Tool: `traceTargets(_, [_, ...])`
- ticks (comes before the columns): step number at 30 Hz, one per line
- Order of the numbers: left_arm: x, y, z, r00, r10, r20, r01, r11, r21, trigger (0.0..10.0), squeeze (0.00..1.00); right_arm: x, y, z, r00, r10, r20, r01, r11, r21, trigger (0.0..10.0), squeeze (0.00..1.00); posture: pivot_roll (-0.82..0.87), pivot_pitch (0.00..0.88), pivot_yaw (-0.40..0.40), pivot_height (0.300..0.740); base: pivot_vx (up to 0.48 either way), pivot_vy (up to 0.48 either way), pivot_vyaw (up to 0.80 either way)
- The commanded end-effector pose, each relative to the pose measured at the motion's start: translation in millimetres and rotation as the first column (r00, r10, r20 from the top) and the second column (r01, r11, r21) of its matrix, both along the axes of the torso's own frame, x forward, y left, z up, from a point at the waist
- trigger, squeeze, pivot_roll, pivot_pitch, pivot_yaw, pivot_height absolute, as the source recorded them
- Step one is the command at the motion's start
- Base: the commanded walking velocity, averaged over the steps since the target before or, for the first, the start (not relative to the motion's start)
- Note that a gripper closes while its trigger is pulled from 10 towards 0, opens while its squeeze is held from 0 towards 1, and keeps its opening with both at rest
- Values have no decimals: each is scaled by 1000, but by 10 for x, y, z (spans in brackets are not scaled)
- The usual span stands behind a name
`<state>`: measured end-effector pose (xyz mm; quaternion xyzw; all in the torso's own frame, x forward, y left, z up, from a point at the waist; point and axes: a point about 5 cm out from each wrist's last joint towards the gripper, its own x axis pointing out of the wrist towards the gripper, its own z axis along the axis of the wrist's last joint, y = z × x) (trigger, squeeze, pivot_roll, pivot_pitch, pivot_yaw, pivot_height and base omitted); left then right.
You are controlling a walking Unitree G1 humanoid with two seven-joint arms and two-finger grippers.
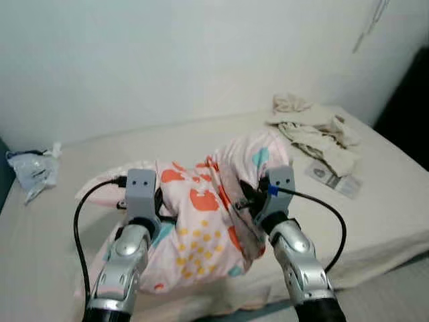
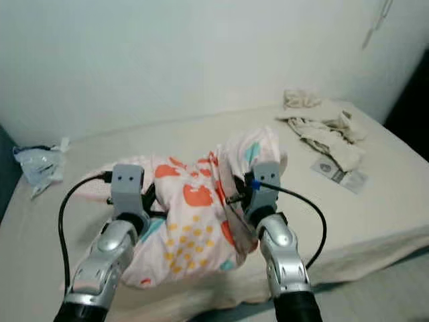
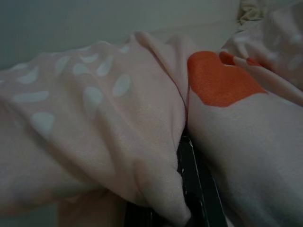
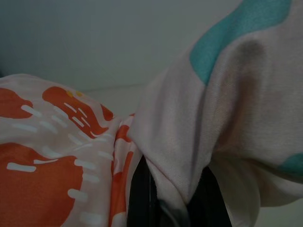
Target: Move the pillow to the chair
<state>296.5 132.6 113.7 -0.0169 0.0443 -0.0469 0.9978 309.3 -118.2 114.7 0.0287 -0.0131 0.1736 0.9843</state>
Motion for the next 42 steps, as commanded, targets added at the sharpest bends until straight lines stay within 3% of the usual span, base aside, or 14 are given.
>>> traceTargets(1, [2,-38,22,999,-36,22,36,999,9,10000,0,-34,151,-43,993,112,-24,-112,994,-6,10000,0,-11,20,9,740,0,0,0])
traceTargets(4, [5,31,-97,999,0,-39,1,1000,10,10000,0,-54,107,-220,989,117,-89,-126,987,-98,10000,0,-11,20,9,740,0,0,0])
traceTargets(7, [-13,91,-223,996,22,-91,-17,998,57,10000,0,-57,42,-271,991,86,-106,-95,992,-86,10000,0,-13,15,7,740,0,0,0])
traceTargets(11, [-74,109,-327,992,-6,-126,12,999,46,10000,0,-73,-9,-309,991,61,-117,-71,995,-76,10000,0,-12,10,1,740,0,0,0])
traceTargets(16, [-92,93,-341,991,-13,-132,19,999,45,10000,0,-66,-80,-389,990,16,-139,-34,991,-133,10000,0,-9,10,2,740,0,0,320])
traceTargets(31, [-107,58,-368,988,-28,-149,35,998,43,10000,0,-103,-55,-422,991,9,-136,-25,994,-110,10000,0,-8,18,18,740,0,0,800])
traceTargets(42, [-104,73,-370,987,-32,-159,40,998,46,10000,0,-121,-132,-448,988,-33,-153,22,997,-72,10000,0,-13,27,29,740,0,0,0])
